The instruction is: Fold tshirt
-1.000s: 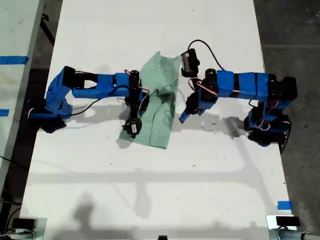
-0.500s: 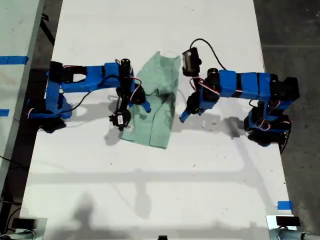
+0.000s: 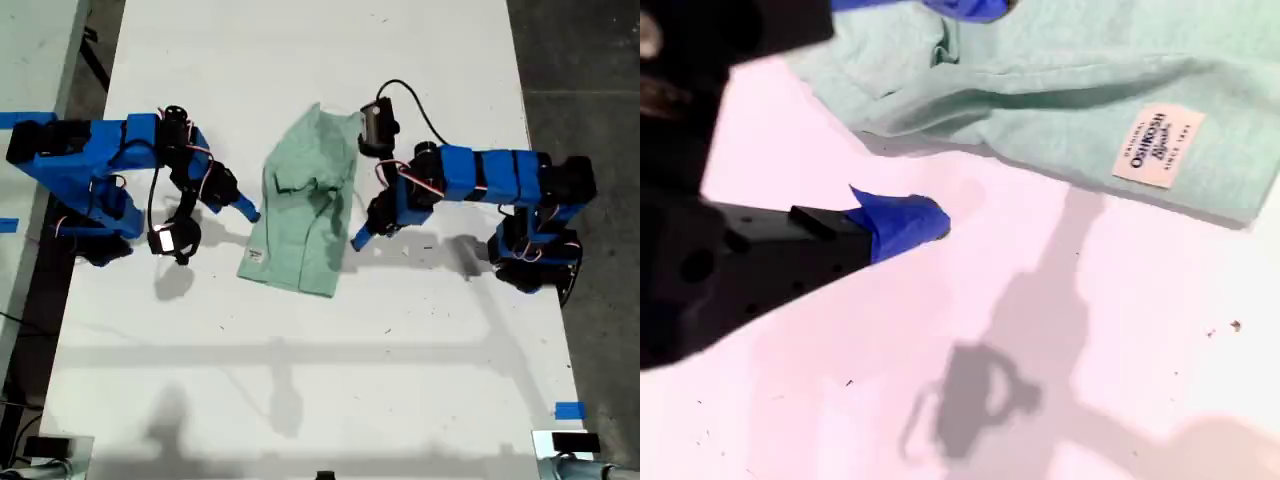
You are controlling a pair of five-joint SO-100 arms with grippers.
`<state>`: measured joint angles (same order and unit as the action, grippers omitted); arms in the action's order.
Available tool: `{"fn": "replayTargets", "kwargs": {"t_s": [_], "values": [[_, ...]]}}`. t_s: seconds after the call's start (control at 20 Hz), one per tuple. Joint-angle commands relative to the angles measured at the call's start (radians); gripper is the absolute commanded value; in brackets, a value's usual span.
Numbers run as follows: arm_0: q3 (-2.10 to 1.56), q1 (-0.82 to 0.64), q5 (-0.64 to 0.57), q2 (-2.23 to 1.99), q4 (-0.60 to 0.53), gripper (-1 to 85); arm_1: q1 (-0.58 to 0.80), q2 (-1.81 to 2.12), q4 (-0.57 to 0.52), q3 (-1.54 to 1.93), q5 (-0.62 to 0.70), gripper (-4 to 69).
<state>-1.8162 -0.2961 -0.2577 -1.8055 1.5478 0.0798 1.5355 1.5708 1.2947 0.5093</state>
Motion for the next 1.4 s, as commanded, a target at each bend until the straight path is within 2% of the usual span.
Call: {"fn": "replayTargets", "kwargs": {"t_s": [0.0,0.1,0.3,0.5,0.85,1.0,1.1,1.15,1.2,1.25,1.3,1.35], "values": [[-0.020,0.058,0.057,-0.072,-0.086,29.6,-0.038,-0.097,0.011,-0.189,-0.044,33.7],[-0.100,0.075,0.091,-0.094,-0.209,29.2,-0.060,-0.198,-0.003,-0.279,-0.087,33.8],[-0.347,0.048,0.127,-0.081,-0.448,29.4,-0.103,-0.336,-0.106,-0.314,-0.199,33.6],[-0.388,0.060,0.144,0.058,-0.518,30.1,-0.137,-0.439,-0.187,-0.318,-0.279,33.4],[-0.336,0.115,0.124,0.179,-0.526,30.1,-0.124,-0.615,-0.258,-0.420,-0.308,32.6],[-0.255,0.135,0.080,0.331,-0.517,29.0,-0.115,-0.661,-0.267,-0.431,-0.310,29.4],[-0.132,0.160,0.025,0.482,-0.465,27.9,-0.112,-0.692,-0.267,-0.439,-0.305,26.3],[-0.054,0.170,0.014,0.554,-0.400,28.0,-0.112,-0.704,-0.267,-0.442,-0.304,24.5],[0.005,0.173,-0.006,0.595,-0.359,27.2,-0.114,-0.712,-0.267,-0.445,-0.305,19.9],[0.028,0.172,-0.018,0.609,-0.354,18.1,-0.117,-0.715,-0.273,-0.446,-0.305,13.9],[0.051,0.176,0.005,0.614,-0.339,4.4,-0.117,-0.715,-0.281,-0.446,-0.305,9.0],[0.064,0.187,0.020,0.612,-0.339,1.9,-0.117,-0.716,-0.284,-0.451,-0.299,6.2]]}}
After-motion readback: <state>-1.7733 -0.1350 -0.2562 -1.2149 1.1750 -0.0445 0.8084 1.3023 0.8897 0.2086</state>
